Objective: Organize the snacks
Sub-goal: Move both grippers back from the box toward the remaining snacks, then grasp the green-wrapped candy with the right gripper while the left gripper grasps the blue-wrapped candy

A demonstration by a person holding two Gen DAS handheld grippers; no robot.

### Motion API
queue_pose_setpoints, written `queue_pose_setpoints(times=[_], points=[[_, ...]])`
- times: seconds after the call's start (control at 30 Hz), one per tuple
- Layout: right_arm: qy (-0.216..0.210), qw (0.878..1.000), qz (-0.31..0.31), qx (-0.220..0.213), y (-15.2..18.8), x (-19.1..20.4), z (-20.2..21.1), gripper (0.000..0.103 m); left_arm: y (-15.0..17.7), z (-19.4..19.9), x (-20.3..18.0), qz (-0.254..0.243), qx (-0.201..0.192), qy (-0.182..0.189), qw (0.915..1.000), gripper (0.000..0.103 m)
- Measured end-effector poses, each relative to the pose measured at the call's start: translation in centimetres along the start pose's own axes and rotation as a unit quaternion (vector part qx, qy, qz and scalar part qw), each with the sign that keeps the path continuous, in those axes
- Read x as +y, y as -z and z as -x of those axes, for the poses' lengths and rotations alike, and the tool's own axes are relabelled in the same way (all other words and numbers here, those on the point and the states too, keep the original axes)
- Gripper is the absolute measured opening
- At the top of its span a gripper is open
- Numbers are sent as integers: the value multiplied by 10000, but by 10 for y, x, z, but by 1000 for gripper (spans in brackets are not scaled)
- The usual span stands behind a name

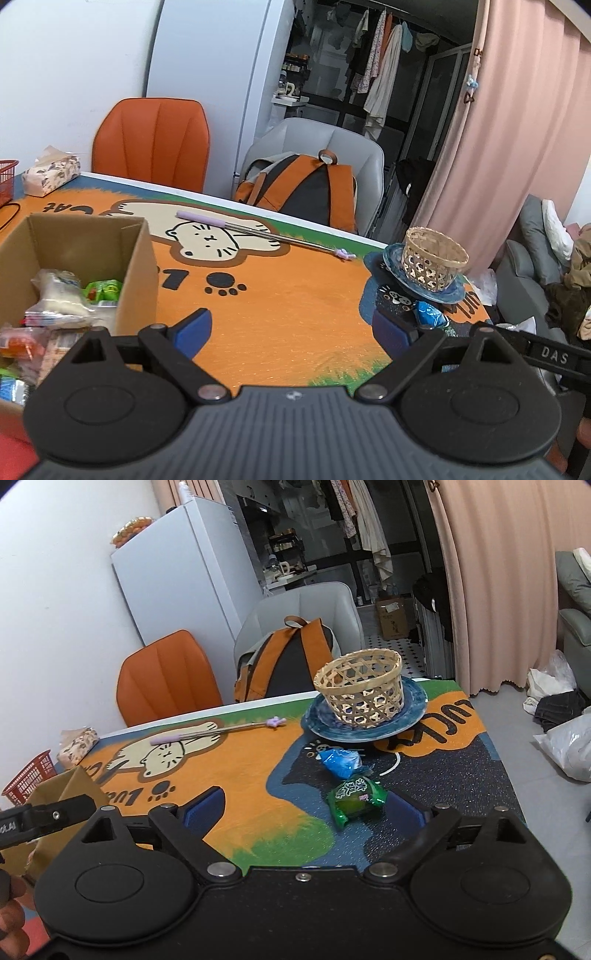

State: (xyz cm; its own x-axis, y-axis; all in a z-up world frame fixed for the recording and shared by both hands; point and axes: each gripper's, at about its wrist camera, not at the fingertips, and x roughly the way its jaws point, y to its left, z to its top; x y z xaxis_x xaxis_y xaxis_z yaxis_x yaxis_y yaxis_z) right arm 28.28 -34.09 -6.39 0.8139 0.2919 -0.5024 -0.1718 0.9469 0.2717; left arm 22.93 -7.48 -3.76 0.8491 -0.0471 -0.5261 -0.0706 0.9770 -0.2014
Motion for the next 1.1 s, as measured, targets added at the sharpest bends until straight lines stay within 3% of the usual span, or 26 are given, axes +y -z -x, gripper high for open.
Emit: queue_pose_setpoints(times=[0.97, 1.07, 1.1], points=[[287, 9980, 359, 445, 7, -22, -75, 94, 9, -71, -15, -55, 387, -173, 9991, 93], [299, 9976, 333, 531, 9, -25, -81, 83, 10, -78, -21, -108, 412, -144, 9990, 93], [283, 9976, 294, 562, 9, -27, -83, 68, 11, -80, -23, -126, 413, -129, 9990, 93]])
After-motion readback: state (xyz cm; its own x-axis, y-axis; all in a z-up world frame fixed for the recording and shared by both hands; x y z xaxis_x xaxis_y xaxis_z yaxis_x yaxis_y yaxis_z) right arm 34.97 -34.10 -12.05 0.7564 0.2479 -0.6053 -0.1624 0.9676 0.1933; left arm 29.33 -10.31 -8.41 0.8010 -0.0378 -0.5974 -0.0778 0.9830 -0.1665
